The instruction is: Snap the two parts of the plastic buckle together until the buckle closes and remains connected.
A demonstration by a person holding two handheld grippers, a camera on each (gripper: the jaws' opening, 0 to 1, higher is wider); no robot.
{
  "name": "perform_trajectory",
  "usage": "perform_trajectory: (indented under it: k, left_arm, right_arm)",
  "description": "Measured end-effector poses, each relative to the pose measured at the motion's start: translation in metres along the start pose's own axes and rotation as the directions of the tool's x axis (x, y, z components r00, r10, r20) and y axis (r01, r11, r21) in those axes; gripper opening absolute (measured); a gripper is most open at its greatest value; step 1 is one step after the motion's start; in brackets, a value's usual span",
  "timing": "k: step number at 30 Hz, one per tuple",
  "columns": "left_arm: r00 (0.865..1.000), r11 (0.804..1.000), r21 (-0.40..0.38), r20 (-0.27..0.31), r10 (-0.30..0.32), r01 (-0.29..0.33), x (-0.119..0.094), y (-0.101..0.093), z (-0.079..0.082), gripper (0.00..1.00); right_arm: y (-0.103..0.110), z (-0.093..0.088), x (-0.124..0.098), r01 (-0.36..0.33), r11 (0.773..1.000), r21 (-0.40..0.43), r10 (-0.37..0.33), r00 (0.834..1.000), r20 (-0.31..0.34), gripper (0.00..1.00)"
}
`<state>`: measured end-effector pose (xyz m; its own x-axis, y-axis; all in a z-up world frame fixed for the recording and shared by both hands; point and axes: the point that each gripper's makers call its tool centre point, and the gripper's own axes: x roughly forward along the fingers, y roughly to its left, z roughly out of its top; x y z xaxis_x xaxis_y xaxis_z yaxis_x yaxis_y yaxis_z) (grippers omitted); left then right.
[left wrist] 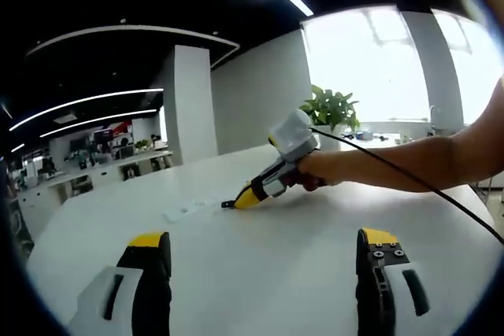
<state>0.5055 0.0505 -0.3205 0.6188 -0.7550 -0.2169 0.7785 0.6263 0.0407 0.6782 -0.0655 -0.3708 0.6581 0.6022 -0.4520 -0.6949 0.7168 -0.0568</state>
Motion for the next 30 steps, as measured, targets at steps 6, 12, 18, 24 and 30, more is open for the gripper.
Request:
perform_trajectory:
  k: [6, 12, 18, 24, 30]
  left_arm:
    - [1.0, 1.0, 0.002, 0.0, 0.003, -0.003, 0.0, 0.001, 0.001, 0.99]
    - [1.0, 1.0, 0.004, 0.001, -0.001, 0.001, -0.001, 0.001, 0.001, 0.99]
    - [1.0, 1.0, 0.006, 0.001, -0.002, 0.002, -0.002, -0.001, 0.001, 0.99]
    - [1.0, 1.0, 0.004, 0.002, -0.003, 0.003, -0.003, -0.003, 0.001, 0.99]
    - [1.0, 1.0, 0.004, 0.001, -0.007, 0.007, -0.001, -0.003, 0.002, 0.99]
  right_arm:
    - [-0.002, -0.003, 0.0, 0.006, 1.0, -0.004, -0.006, 1.0, -0.005, 0.11]
    - [0.001, -0.004, 0.001, 0.0, 1.0, 0.001, 0.0, 1.0, -0.004, 0.11]
    - [0.0, -0.003, 0.004, -0.01, 1.0, -0.013, 0.01, 1.0, -0.005, 0.11]
    - [0.004, 0.0, 0.003, -0.025, 1.0, -0.015, 0.025, 1.0, 0.015, 0.43]
    - [0.004, 0.022, 0.001, 0.025, 1.0, -0.014, -0.023, 0.991, 0.133, 0.99]
